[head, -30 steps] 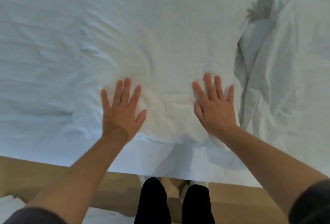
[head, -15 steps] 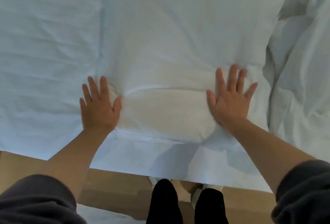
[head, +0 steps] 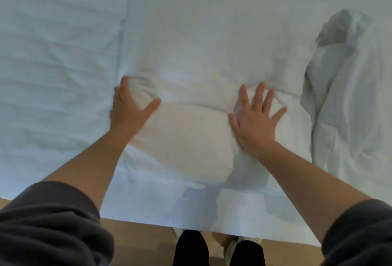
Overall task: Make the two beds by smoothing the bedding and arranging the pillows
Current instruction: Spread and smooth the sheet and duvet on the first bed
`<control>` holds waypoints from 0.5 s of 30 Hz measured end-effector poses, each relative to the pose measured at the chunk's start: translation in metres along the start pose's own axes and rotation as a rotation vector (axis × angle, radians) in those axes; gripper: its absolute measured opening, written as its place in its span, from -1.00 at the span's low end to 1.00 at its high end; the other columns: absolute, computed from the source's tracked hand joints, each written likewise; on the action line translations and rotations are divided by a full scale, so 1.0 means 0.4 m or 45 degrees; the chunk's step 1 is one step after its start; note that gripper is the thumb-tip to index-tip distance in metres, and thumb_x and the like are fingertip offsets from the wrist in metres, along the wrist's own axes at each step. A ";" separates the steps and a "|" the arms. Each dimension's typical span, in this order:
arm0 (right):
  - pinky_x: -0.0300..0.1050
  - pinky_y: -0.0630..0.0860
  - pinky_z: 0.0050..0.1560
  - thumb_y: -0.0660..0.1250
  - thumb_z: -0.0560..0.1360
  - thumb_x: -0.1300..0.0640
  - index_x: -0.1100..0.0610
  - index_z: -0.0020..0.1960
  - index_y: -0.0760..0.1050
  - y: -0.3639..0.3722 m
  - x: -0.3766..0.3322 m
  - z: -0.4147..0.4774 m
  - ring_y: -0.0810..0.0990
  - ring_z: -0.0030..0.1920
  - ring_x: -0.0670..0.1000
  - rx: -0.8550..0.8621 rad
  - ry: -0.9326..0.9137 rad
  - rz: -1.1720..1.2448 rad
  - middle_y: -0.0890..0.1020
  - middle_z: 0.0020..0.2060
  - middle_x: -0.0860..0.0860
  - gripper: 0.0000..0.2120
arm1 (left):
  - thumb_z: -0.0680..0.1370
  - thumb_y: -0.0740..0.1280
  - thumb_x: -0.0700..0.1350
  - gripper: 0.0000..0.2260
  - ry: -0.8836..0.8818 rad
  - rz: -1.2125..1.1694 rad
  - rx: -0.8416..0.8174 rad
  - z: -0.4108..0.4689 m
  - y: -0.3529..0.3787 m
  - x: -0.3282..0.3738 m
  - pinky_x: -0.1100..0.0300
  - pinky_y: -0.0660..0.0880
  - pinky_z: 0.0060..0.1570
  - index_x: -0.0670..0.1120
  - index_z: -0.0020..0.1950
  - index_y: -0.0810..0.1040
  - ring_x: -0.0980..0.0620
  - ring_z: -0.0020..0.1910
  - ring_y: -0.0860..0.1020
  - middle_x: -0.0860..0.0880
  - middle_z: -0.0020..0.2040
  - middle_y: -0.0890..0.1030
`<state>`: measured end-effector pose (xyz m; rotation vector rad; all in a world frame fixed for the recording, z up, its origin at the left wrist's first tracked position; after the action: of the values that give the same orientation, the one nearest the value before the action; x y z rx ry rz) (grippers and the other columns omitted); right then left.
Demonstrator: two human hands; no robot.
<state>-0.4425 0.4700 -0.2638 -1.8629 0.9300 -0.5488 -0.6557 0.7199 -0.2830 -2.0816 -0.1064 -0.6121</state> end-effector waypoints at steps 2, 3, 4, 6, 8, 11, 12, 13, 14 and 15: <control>0.56 -0.09 0.35 0.12 0.60 -0.08 -0.10 0.57 -0.29 -0.044 -0.051 0.020 -0.27 0.54 0.28 0.041 -0.110 -0.010 -0.29 0.55 0.15 -0.27 | 0.26 0.46 0.39 0.03 -0.279 -0.308 -0.175 0.043 -0.039 -0.044 -0.11 0.40 0.32 0.02 0.56 0.08 -0.14 0.33 0.44 -0.07 0.48 0.32; 0.56 -0.07 0.35 0.15 0.58 -0.06 -0.11 0.57 -0.30 -0.059 -0.076 0.029 -0.27 0.54 0.28 0.041 -0.167 -0.016 -0.30 0.55 0.15 -0.24 | 0.21 0.46 0.43 0.03 -0.400 -0.414 -0.291 0.051 -0.049 -0.055 -0.13 0.48 0.23 -0.03 0.51 0.21 -0.15 0.20 0.54 -0.08 0.41 0.43; 0.55 -0.06 0.36 0.18 0.57 -0.06 -0.13 0.56 -0.30 -0.066 -0.097 0.036 -0.27 0.54 0.27 0.025 -0.210 0.019 -0.30 0.55 0.13 -0.21 | 0.15 0.46 0.46 -0.02 -0.475 -0.467 -0.394 0.052 -0.053 -0.058 -0.14 0.53 0.15 -0.08 0.40 0.38 -0.15 0.10 0.60 -0.11 0.30 0.55; 0.51 -0.10 0.39 0.21 0.54 -0.12 -0.16 0.56 -0.28 -0.064 -0.134 0.044 -0.30 0.54 0.23 -0.067 -0.229 0.216 -0.31 0.55 0.08 -0.20 | 0.15 0.50 0.41 -0.18 -0.525 -0.479 -0.445 0.040 -0.062 -0.035 -0.08 0.56 0.09 -0.12 0.19 0.54 -0.15 -0.02 0.64 -0.14 0.07 0.66; 0.47 -0.19 0.39 0.19 0.54 -0.24 -0.20 0.56 -0.22 -0.071 -0.163 0.045 -0.33 0.54 0.19 -0.165 -0.181 0.527 -0.31 0.56 0.03 -0.23 | 0.23 0.53 0.33 -0.26 -0.482 -0.486 -0.438 0.020 -0.070 0.012 -0.03 0.54 0.09 -0.13 0.22 0.55 -0.13 -0.01 0.63 -0.14 0.06 0.65; 0.37 -0.20 0.45 0.16 0.52 -0.35 -0.23 0.56 -0.21 -0.132 -0.189 0.013 -0.31 0.55 0.12 -0.309 -0.052 1.139 -0.26 0.57 -0.04 -0.22 | 0.18 0.60 0.23 -0.26 -0.290 -0.603 -0.417 -0.064 -0.113 0.140 0.04 0.55 0.07 -0.10 0.25 0.57 -0.09 0.01 0.64 -0.09 0.07 0.66; 0.30 -0.20 0.49 0.17 0.49 -0.38 -0.23 0.56 -0.22 -0.139 -0.204 0.004 -0.30 0.55 0.09 -0.365 -0.021 1.341 -0.22 0.58 -0.04 -0.19 | 0.23 0.60 0.18 -0.33 -0.226 -0.605 -0.412 -0.091 -0.122 0.176 0.08 0.55 0.04 -0.10 0.23 0.58 -0.06 0.01 0.64 -0.07 0.06 0.67; 0.22 -0.19 0.52 0.18 0.45 -0.43 -0.24 0.55 -0.23 -0.161 -0.208 -0.009 -0.26 0.56 0.05 -0.413 -0.003 1.503 -0.18 0.58 -0.04 -0.13 | 0.29 0.57 0.12 -0.43 -0.126 -0.561 -0.414 -0.121 -0.138 0.226 0.13 0.53 -0.02 -0.10 0.22 0.58 -0.03 0.00 0.64 -0.04 0.04 0.66; 0.17 -0.15 0.54 0.20 0.36 -0.52 -0.26 0.54 -0.24 -0.204 -0.203 -0.032 -0.18 0.57 0.00 -0.442 0.002 1.632 -0.10 0.59 -0.05 -0.05 | 0.35 0.54 0.07 -0.52 -0.018 -0.485 -0.421 -0.160 -0.158 0.286 0.19 0.51 -0.08 -0.08 0.19 0.57 0.03 -0.02 0.62 0.00 0.00 0.65; 0.13 -0.07 0.55 0.21 0.27 -0.59 -0.27 0.54 -0.22 -0.250 -0.186 -0.053 -0.07 0.58 -0.03 -0.466 0.006 1.740 0.00 0.59 -0.07 0.04 | 0.39 0.52 0.05 -0.59 0.097 -0.424 -0.424 -0.202 -0.179 0.352 0.26 0.47 -0.13 -0.05 0.16 0.56 0.11 -0.07 0.60 0.05 -0.04 0.63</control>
<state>-0.4664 0.5433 -0.1636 -1.0747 2.0649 0.4854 -0.5858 0.6720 -0.1272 -2.3787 -0.3318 -0.9634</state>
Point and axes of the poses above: each hand's wrist, its own z-axis towards the middle knuckle, its own y-axis out of the palm, x = y × z, the point moved 7 cm from there along z, towards the middle knuckle
